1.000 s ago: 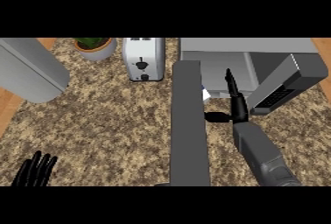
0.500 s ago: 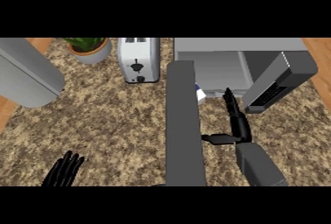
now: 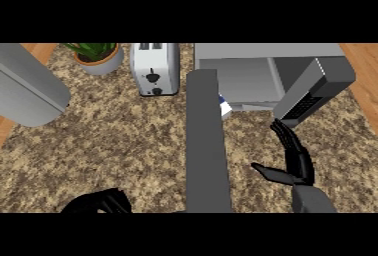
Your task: Pick up the milk, place it into the microwave and close the microwave
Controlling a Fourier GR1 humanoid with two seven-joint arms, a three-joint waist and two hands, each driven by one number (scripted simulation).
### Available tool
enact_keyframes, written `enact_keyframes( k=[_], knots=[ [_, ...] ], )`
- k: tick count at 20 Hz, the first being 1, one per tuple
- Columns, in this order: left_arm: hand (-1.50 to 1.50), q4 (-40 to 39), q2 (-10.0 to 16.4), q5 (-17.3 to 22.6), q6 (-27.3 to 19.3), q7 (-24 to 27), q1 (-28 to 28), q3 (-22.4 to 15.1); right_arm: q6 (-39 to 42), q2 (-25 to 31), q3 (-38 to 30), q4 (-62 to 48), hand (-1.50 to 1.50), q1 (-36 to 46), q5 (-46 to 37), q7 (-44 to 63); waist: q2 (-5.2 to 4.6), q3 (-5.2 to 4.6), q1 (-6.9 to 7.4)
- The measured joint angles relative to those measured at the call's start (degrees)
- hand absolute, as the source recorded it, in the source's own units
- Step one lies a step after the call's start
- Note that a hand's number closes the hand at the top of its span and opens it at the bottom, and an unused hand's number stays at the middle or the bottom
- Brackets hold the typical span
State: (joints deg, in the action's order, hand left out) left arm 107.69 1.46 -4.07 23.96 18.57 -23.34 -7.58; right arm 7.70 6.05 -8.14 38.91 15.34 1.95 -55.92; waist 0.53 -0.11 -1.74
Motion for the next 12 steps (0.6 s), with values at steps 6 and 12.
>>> enact_keyframes(
  k=[6, 12],
  knots=[
    [1.50, -5.19, -0.97, -4.92, -5.03, -4.50, 10.03, -4.03, 5.10, 2.00, 0.38, 16.14, -1.50, -10.34, 4.74, 6.30, -0.19, 0.01, 0.05],
    [1.50, -14.75, -1.34, -7.75, -11.74, -6.01, 21.38, -9.60, 7.98, 5.10, -2.08, 28.15, -1.50, -17.70, 9.82, 11.61, -0.40, 0.04, 0.43]
  ],
)
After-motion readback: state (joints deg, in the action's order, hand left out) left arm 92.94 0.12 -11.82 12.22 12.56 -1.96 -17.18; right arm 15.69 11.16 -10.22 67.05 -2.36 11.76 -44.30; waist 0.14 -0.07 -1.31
